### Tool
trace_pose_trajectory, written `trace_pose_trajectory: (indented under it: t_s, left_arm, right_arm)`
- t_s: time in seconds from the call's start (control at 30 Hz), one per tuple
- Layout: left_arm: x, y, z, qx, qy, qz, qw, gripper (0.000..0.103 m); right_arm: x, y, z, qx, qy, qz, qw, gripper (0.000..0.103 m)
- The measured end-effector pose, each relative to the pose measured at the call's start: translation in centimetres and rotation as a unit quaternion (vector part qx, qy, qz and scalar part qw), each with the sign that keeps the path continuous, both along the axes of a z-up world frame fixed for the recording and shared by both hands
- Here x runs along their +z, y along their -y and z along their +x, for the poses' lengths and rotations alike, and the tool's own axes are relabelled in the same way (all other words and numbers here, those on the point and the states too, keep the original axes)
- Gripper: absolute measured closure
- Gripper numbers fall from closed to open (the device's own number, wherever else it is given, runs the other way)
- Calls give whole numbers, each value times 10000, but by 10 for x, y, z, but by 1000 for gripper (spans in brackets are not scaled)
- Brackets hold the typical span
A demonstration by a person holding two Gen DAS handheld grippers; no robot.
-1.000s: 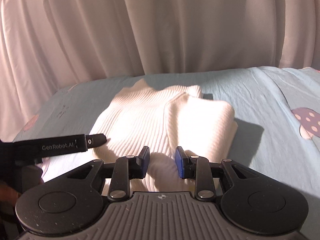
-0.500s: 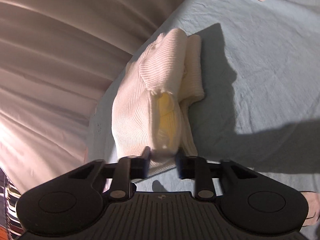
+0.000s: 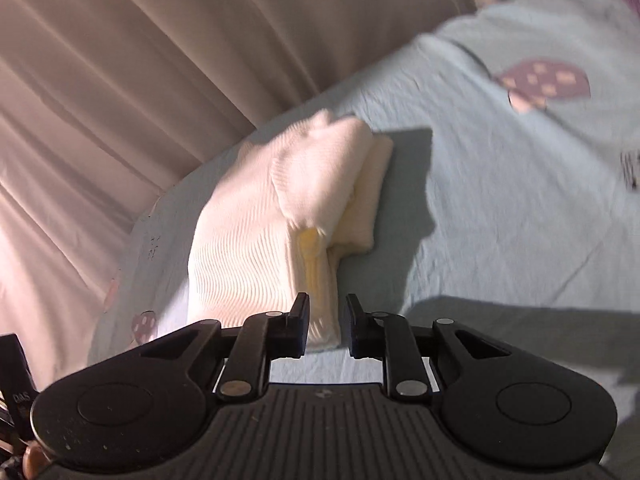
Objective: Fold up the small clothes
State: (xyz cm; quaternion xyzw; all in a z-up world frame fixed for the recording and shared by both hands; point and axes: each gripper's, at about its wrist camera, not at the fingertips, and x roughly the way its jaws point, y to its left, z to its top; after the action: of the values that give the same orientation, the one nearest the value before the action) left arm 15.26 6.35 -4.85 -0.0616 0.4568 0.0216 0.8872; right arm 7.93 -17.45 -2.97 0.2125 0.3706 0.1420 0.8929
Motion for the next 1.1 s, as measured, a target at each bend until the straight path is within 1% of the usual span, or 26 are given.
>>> trace_pose_trajectory:
  t_s: [0.03, 0.1, 0.17, 0.27, 0.33, 0.37, 0.47, 0.53, 0.63, 0.73, 0.83, 0.87, 0.9, 0.93, 0.97, 1.0, 1.03, 1.07, 1.1]
  left_arm:
    - [4, 1, 1, 6, 69, 25, 10000, 11]
    - [11, 4, 3, 12, 271, 72, 9996, 8]
    - [12, 9, 9, -54, 314, 116, 9994, 7]
    - [1, 18, 20, -176, 247, 189, 9994, 7]
    - [-11, 21, 27, -200, -9, 274, 9994, 7]
    - [-14, 20, 27, -211, -58, 236, 9995, 7]
    - [-19, 11, 22, -176, -8, -75, 9998, 7]
    - [-19, 4, 19, -209, 43, -406, 9989, 7]
    - [-22, -6, 17, -131, -4, -883, 9960, 7]
    - [-25, -14, 17, -42, -44, -1354, 9908, 7]
    - [-24, -13, 18, -128, -26, -1430, 9896, 7]
    - [-24, -12, 18, -137, -38, -1401, 9900, 7]
    - [-24, -10, 19, -146, -39, -1372, 9904, 7]
    - [-24, -9, 19, -167, -42, -1356, 9906, 7]
    - [-24, -9, 19, -184, -47, -1342, 9908, 7]
    - [-24, -8, 21, -203, -53, -1339, 9908, 7]
    - [-24, -8, 21, -222, -58, -1359, 9905, 7]
    - [-24, -9, 21, -228, -61, -1389, 9900, 7]
    - [-24, -9, 22, -232, -56, -1424, 9895, 7]
  right_arm:
    - [5, -7, 0, 146, 180, -177, 9996, 84]
    - [7, -19, 8, 433, 279, -427, 9978, 84]
    - [-1, -29, 12, 581, 188, -714, 9956, 84]
    - [-18, -39, 15, 393, -109, -1350, 9900, 84]
    - [-22, -30, 15, 364, -162, -1130, 9928, 83]
    - [-22, -24, 16, 328, -213, -1040, 9938, 83]
    - [-23, -10, 14, 305, -217, -687, 9969, 82]
    - [-26, -6, 10, 389, -252, -385, 9982, 81]
    - [-29, -11, 3, 530, -232, -357, 9977, 81]
    - [-30, -16, 0, 545, -118, -383, 9977, 80]
    - [-30, -16, 2, 521, -78, -274, 9982, 79]
    - [-30, -15, 3, 515, -85, -235, 9984, 82]
    - [-31, -12, 4, 512, -131, -84, 9986, 91]
    - [-33, -4, 4, 488, -257, 283, 9981, 91]
    - [-39, 6, 7, 394, -475, 892, 9941, 92]
    - [-47, 20, 11, 241, -742, 1626, 9836, 92]
    - [-58, 32, 14, 111, -996, 2361, 9665, 92]
    - [-69, 41, 16, 62, -1214, 2983, 9467, 92]
    - [-82, 49, 18, 30, -1427, 3539, 9243, 93]
